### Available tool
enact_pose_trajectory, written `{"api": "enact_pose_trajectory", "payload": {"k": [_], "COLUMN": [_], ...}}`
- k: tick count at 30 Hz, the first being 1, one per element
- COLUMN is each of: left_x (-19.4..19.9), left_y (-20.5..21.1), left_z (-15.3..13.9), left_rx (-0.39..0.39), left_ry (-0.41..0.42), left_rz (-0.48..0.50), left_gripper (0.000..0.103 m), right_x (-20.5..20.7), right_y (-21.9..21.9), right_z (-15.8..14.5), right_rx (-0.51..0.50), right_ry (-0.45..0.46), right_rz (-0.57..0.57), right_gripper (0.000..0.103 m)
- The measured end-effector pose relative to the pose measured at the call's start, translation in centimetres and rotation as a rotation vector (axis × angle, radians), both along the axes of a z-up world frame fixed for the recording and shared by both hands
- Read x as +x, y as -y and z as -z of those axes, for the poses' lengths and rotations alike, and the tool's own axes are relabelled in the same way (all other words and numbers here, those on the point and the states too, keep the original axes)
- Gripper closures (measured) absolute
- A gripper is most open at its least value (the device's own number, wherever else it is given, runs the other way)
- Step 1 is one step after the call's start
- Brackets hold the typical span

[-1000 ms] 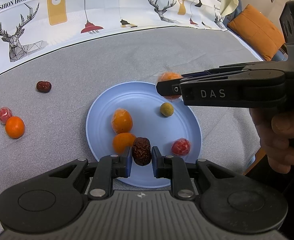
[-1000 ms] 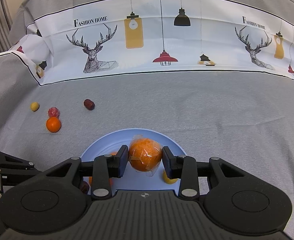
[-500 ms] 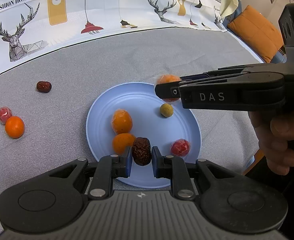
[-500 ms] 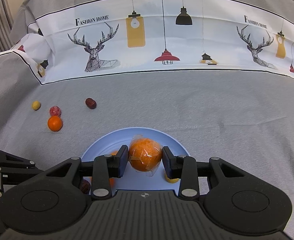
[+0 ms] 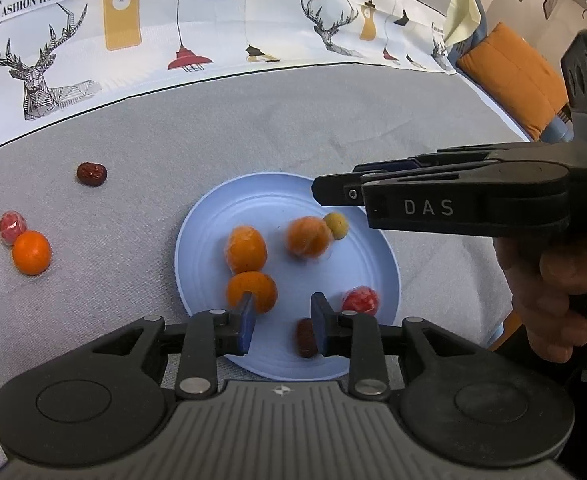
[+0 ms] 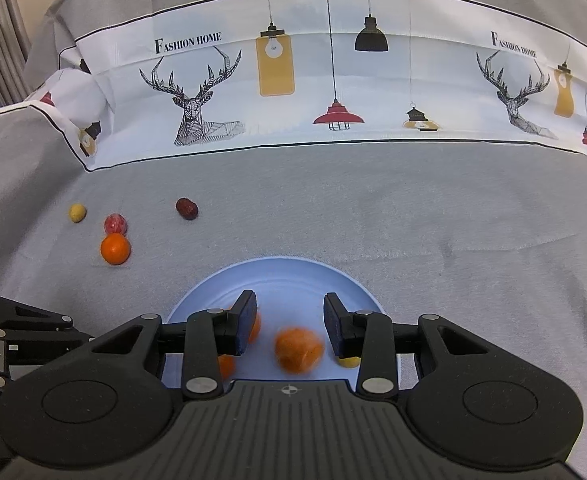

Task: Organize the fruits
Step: 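Withdraw both tools from the plate toward the remaining fruits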

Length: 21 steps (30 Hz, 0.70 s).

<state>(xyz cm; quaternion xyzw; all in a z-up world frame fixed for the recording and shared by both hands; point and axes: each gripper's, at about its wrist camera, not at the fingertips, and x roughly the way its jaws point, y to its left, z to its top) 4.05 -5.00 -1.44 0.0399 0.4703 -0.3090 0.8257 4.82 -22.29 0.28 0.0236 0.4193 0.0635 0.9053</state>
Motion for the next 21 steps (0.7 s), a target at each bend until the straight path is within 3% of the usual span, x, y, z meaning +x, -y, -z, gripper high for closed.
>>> {"api": "enact_pose_trajectory", "payload": {"k": [17, 21], "left_x": [0.7, 1.1], "left_y": [-1.4, -2.2], "left_z": [-0.8, -1.2], "left_rx": [-0.010, -0.018], "left_ry": [0.045, 0.056], "left_rz": [-0.092, -0.133], "left_gripper": [0.070, 0.075], "right_x": [0.0, -0.1], "right_y": [0.0, 0.1], "right_z": [-0.4, -0.6], "right_rx": [-0.044, -0.043], "right_ry": [0.041, 0.065], "right_rz": [0.034, 0.047], "right_gripper": [0.064, 0.064]}}
